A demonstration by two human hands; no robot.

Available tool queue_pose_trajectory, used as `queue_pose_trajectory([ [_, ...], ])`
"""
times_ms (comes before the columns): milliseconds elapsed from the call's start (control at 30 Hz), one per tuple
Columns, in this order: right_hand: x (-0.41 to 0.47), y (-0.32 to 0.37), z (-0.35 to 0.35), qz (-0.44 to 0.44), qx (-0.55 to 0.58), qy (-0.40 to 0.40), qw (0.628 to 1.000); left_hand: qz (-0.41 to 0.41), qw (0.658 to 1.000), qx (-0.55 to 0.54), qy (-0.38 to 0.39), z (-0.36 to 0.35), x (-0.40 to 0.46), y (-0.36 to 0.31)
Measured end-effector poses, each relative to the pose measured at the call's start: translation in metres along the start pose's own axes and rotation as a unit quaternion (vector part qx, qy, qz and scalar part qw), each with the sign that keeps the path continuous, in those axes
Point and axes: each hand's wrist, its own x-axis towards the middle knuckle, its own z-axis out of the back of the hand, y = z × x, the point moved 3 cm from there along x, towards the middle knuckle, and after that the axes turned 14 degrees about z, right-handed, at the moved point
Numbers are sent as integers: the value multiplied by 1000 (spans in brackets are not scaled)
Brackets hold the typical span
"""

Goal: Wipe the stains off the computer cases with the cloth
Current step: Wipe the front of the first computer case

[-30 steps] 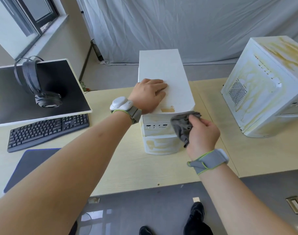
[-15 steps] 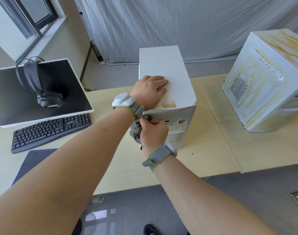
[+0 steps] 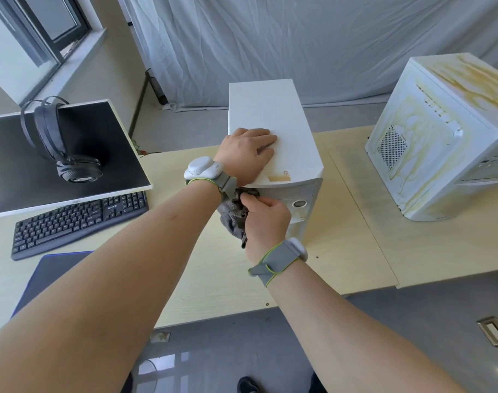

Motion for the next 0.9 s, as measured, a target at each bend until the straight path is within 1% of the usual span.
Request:
queue_pose_trajectory([
  [100, 7, 12, 14, 20, -4, -14, 1000, -5, 1000, -1, -3, 2, -1, 0],
  [267, 37, 28, 60, 64, 22, -131, 989, 6, 1000, 6, 11, -1, 2, 3],
  [367, 43, 29, 67, 88, 28, -156, 984, 6, 1000, 2, 8, -1, 2, 2],
  [433, 44, 25, 64, 87, 16, -150, 985, 7, 1000, 2, 7, -2, 2, 1],
  [500, 42, 20, 57, 98, -20, -132, 986, 9, 1000, 2, 5, -1, 1, 0],
  [633, 25, 8, 32, 84, -74, -29, 993, 4, 1000, 2, 3, 0, -1, -3],
  [700, 23, 7, 29, 74, -75, -9, 994, 0, 1000, 7, 7, 1, -1, -3],
  [767, 29, 13, 38, 76, -82, -7, 994, 0, 1000, 13, 12, 2, -1, -1],
  [900, 49, 35, 78, 95, -37, -74, 992, -6, 1000, 12, -1, 0, -3, -4],
])
